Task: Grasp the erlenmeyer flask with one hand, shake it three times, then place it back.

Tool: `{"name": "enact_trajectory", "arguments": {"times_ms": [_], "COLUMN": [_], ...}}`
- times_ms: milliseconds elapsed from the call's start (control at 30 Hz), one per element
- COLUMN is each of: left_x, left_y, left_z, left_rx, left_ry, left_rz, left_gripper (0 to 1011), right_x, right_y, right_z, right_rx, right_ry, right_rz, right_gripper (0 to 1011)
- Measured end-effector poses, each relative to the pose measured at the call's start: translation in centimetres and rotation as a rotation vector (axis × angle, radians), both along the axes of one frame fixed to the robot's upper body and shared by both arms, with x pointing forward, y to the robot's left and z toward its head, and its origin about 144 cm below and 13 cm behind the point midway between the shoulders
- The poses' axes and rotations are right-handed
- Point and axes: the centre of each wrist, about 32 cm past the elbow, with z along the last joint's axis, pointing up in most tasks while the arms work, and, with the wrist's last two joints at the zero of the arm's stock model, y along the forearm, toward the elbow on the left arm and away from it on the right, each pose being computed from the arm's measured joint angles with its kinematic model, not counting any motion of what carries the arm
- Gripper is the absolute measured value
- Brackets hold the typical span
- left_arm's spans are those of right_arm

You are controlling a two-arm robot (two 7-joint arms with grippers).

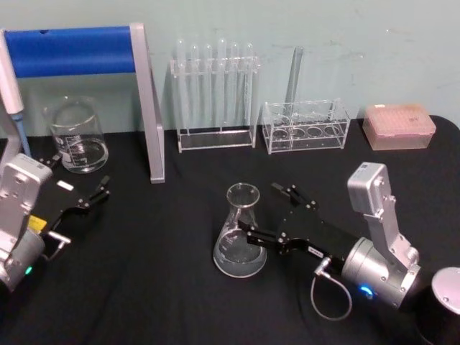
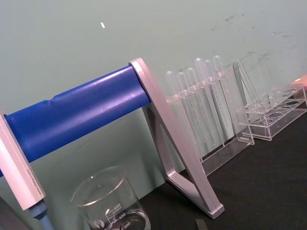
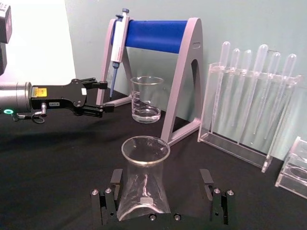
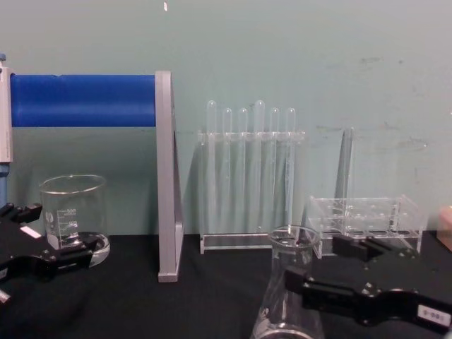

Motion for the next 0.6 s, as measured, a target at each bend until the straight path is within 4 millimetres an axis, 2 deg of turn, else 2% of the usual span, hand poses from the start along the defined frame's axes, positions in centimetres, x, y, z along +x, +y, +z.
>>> {"name": "enact_trajectory", "arguments": {"times_ms": [600], "left_x": [0.0], "left_y": [0.0], "left_z": [0.0], "left_rx": [0.000], "left_ry": [0.000], "left_rz": [0.000], "left_gripper": [1001], "right_x": [1.7], "right_y": [1.6], "right_z": [-0.1], "right_rx": [0.020], "right_ry": [0.012], "right_rz": [0.045], "right_gripper": [1000]}}
